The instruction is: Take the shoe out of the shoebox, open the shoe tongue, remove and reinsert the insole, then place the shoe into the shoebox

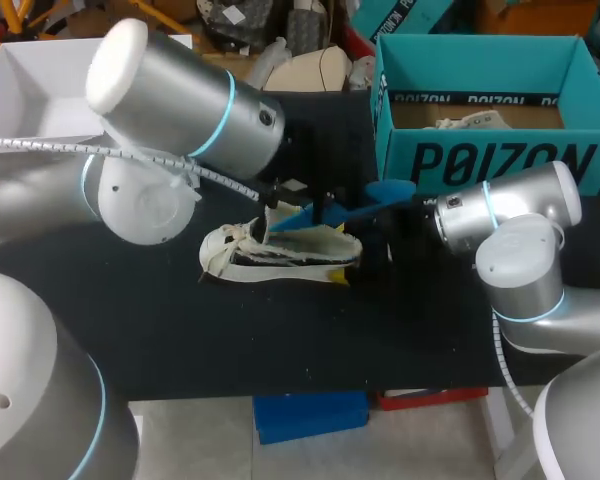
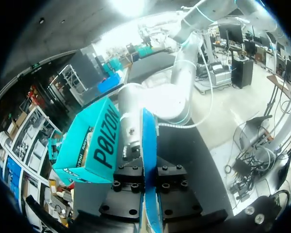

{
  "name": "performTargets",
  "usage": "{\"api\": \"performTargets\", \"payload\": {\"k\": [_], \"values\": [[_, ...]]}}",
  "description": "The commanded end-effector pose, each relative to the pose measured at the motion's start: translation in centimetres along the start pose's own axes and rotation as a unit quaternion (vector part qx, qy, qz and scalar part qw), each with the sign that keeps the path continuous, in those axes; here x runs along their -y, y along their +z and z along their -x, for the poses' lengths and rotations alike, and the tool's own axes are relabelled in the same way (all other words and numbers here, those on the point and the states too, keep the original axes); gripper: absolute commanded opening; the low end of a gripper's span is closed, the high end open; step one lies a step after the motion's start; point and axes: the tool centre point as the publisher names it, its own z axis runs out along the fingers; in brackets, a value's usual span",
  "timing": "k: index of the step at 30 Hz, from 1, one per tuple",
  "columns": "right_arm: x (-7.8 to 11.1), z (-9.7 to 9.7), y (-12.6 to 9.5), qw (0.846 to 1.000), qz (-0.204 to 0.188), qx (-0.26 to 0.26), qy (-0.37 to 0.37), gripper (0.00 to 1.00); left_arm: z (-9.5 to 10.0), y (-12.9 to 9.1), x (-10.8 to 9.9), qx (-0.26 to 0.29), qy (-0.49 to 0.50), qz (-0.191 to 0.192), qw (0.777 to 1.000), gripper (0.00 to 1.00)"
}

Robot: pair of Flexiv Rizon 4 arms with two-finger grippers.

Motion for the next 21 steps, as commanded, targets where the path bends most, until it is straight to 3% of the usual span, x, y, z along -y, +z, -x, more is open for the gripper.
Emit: {"api": "performTargets", "payload": {"k": [1, 4, 6, 21], "values": [[0.3, 0.1, 0.1, 1.000, -0.001, 0.000, 0.001, 0.00, 0.6, -5.0, 2.1, -0.018, 0.002, -0.032, 0.999, 0.00], [0.3, 0.1, 0.1, 1.000, -0.001, 0.000, 0.001, 0.00, 1.1, -7.0, 3.9, -0.041, -0.019, -0.086, 0.995, 0.00], [0.3, 0.1, 0.1, 1.000, -0.001, 0.000, 0.001, 0.00, 1.4, -8.2, 4.7, -0.082, -0.032, -0.142, 0.986, 0.00], [0.3, 0.1, 0.1, 1.000, -0.001, 0.000, 0.001, 0.00, 1.4, -8.2, 4.7, -0.082, -0.032, -0.142, 0.986, 0.00]]}}
